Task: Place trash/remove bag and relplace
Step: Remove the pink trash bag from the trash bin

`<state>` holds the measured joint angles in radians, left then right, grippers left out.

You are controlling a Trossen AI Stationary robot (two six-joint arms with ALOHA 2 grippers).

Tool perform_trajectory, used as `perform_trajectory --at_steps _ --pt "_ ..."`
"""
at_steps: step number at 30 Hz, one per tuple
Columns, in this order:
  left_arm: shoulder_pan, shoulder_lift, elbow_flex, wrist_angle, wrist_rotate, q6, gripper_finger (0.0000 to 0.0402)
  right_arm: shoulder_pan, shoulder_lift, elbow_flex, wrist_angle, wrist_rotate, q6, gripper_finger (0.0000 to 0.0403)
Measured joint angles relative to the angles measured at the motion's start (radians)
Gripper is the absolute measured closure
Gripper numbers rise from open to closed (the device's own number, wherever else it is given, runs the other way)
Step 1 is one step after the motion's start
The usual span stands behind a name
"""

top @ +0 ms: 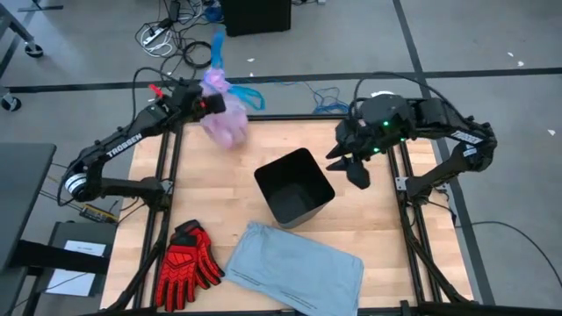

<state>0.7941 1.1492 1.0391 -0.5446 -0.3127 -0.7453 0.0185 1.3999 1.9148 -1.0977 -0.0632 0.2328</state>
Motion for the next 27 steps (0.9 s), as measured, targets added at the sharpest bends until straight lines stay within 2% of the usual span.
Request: perform_trajectory --at_steps 4,7,17,20,22,27 --pt "0.020 -0.010 -0.043 -0.203 -0.040 0.063 0.0401 0.000 0.020 0.000 0.011 0.020 0.001 0.0250" --pt "0.053 -0.029 -0.132 -0.266 -0.046 0.065 0.0401 0.001 0.023 0.000 0.012 0.051 0.002 0.0250" --pt "0.117 -0.056 -0.389 -0.266 0.032 0.087 0.0401 -0.020 0.022 0.000 0.067 0.102 -0.013 0.0251" --pt "0.116 -0.056 -0.409 -0.260 0.038 0.091 0.0396 -0.041 0.022 0.000 0.084 0.100 -0.020 0.0251" --pt "0.116 -0.057 -0.407 -0.262 0.037 0.146 0.0385 -0.056 0.022 0.000 0.098 0.098 -0.024 0.0251" --pt "0.116 -0.058 -0.361 -0.279 -0.006 0.300 0.0332 -0.086 0.022 0.000 0.098 0.097 -0.016 0.0251"
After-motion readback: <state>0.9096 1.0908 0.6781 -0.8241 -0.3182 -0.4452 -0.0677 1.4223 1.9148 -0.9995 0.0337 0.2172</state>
